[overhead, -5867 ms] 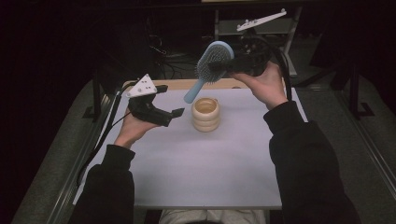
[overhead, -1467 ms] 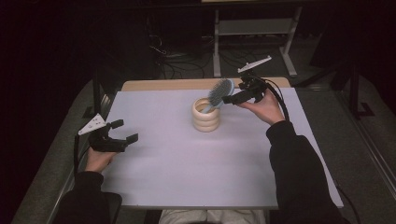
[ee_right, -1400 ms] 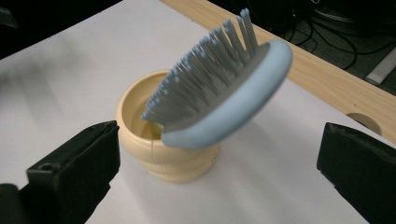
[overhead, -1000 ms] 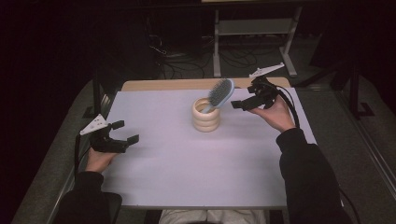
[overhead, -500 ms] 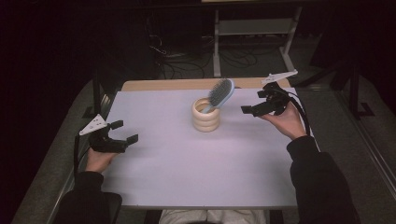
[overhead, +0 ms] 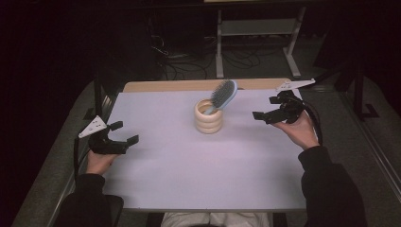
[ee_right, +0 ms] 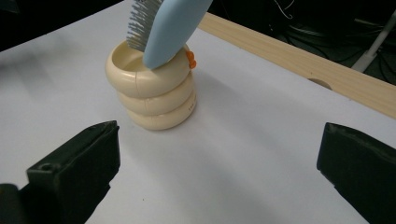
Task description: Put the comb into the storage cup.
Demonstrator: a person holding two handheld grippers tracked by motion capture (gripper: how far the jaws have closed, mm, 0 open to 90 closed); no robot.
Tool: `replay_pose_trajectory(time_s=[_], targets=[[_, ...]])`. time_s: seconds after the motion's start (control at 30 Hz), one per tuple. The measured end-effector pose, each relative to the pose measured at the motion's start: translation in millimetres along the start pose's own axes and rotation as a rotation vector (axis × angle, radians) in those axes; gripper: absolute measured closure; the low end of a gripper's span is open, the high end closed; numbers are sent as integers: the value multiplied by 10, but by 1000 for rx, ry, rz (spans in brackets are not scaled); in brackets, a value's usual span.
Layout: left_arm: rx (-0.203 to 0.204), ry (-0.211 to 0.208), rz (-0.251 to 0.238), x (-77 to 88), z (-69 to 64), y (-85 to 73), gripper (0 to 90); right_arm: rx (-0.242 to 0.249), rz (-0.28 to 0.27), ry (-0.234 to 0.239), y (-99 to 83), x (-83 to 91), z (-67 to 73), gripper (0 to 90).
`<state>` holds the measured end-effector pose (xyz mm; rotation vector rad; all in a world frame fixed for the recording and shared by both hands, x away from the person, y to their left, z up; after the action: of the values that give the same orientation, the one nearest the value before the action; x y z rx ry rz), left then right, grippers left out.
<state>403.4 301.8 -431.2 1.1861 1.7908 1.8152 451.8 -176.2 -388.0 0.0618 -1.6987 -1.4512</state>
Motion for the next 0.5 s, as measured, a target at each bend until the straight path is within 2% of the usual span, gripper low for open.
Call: replay_pose_trajectory(time_s=[0.13,0.2,0.5], targets=[[-11,10,-1,4,-1,4,0,-3,-2,1,-59,40,-9,0],[-4,8,-4,10,2,6,0,-6,-7,1,-90,65,-18,0],[2,-5,29,-33,-19,-46,0,-32,-15,-9,-270,172,-84,0]])
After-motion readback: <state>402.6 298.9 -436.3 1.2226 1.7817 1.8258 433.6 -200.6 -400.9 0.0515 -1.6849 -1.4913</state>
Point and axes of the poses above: each handheld gripper's, and its own axes: x roughly backward along the jaws, y roughly out of its top, z roughly to its left, the point moved 8 cm from there along -x, roughly forward along the jaws, and after that the axes turned 6 degrees about -y, right-handed, at the moved point
